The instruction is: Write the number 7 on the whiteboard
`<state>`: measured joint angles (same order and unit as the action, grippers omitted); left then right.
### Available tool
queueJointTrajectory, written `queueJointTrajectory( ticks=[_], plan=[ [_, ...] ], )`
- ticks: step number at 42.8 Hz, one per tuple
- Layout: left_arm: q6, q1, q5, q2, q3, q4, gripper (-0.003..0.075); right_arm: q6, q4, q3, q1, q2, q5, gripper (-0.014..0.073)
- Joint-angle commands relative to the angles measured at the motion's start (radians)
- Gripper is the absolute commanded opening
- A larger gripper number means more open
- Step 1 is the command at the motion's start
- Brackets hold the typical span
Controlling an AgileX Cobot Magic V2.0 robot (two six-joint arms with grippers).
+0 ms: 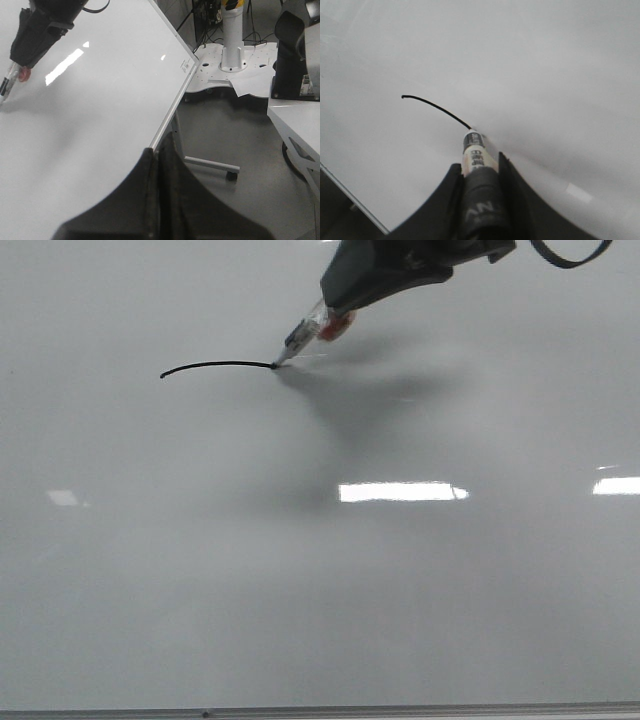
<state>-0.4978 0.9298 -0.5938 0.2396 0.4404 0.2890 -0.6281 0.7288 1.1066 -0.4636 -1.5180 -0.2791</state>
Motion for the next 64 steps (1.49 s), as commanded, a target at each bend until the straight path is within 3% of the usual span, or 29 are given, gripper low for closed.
queueJointTrajectory(
  ticks=[1, 19, 33, 39, 43, 51, 53, 58, 64],
  plan=[
    [0.009, -0.003, 0.069, 0.01, 0.026, 0.023, -0.002, -0.048, -0.006, -0.017, 0.012, 0.027, 0.092, -0.0067],
    [0.009, -0.003, 0.069, 0.01, 0.026, 0.023, -0.002, -0.068, -0.006, -0.086, -0.133, -0.117, 0.062, -0.0067],
    [0.009, -0.003, 0.136, 0.023, 0.026, 0.014, -0.002, -0.32, -0.006, -0.023, -0.291, 0.134, -0.333, -0.0067],
    [0.011, -0.003, 0.136, 0.114, 0.03, 0.012, -0.0017, -0.341, -0.008, 0.03, -0.304, 0.175, -0.479, -0.0067],
    [0.011, -0.003, 0.137, 0.215, 0.03, 0.012, 0.0062, -0.341, -0.008, 0.069, -0.304, 0.18, -0.554, -0.0067],
    [0.011, -0.003, 0.224, 0.375, 0.03, 0.014, 0.0455, -0.341, -0.007, 0.088, -0.304, 0.181, -0.629, -0.0067],
    [0.011, -0.003, 0.253, 0.409, 0.03, 0.016, 0.0515, -0.341, -0.006, 0.088, -0.304, 0.183, -0.639, -0.0067],
    [0.011, -0.003, 0.299, 0.467, 0.03, 0.033, 0.0526, -0.341, 0.009, 0.088, -0.305, 0.184, -0.648, -0.0067],
    [0.011, -0.003, 0.322, 0.524, 0.03, 0.041, 0.0459, -0.36, 0.02, 0.088, -0.342, 0.184, -0.642, -0.0067]
  ],
)
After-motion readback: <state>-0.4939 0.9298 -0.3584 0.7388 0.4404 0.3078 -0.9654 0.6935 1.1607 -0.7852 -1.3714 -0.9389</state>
